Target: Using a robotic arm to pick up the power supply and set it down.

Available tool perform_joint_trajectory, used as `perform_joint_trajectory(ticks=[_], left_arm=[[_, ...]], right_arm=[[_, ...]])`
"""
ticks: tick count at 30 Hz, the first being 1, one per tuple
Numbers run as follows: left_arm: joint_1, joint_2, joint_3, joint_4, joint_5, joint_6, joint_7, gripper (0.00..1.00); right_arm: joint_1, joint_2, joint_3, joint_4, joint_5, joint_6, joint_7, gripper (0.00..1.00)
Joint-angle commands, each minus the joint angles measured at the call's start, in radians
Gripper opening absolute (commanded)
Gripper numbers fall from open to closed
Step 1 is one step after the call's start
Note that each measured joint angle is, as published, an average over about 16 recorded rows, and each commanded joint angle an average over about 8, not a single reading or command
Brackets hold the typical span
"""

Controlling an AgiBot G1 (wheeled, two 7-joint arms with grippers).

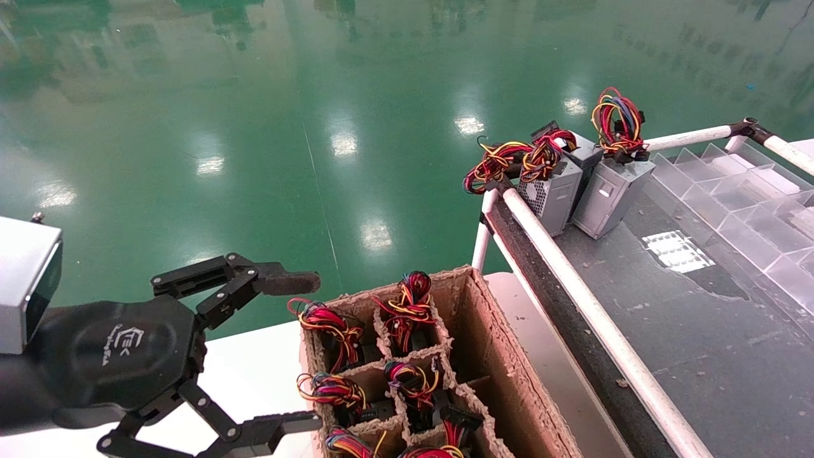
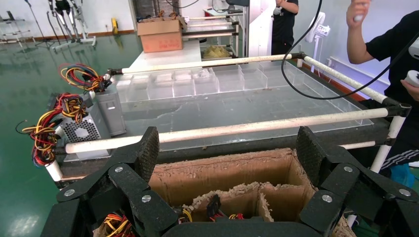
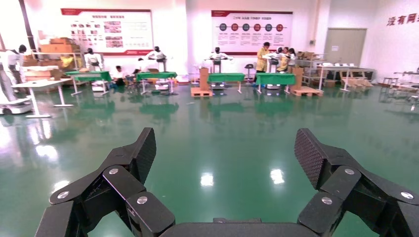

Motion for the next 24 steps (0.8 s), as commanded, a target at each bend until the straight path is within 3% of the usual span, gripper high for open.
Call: perform_joint_trajectory(ticks=[1, 24], left_arm=[[0.001, 0.002, -0.005, 0.0, 0.003, 0.002, -0.003, 1.0], [0.001, 0.002, -0.004, 0.0, 0.003, 0.002, -0.002, 1.0]], right_arm=[[-0.004, 0.007, 0.001, 0.01, 0.003, -0.018, 0.004, 1.0], [-0.326, 0.145, 0.02, 0.484, 0.089, -0.269, 0.145, 1.0]])
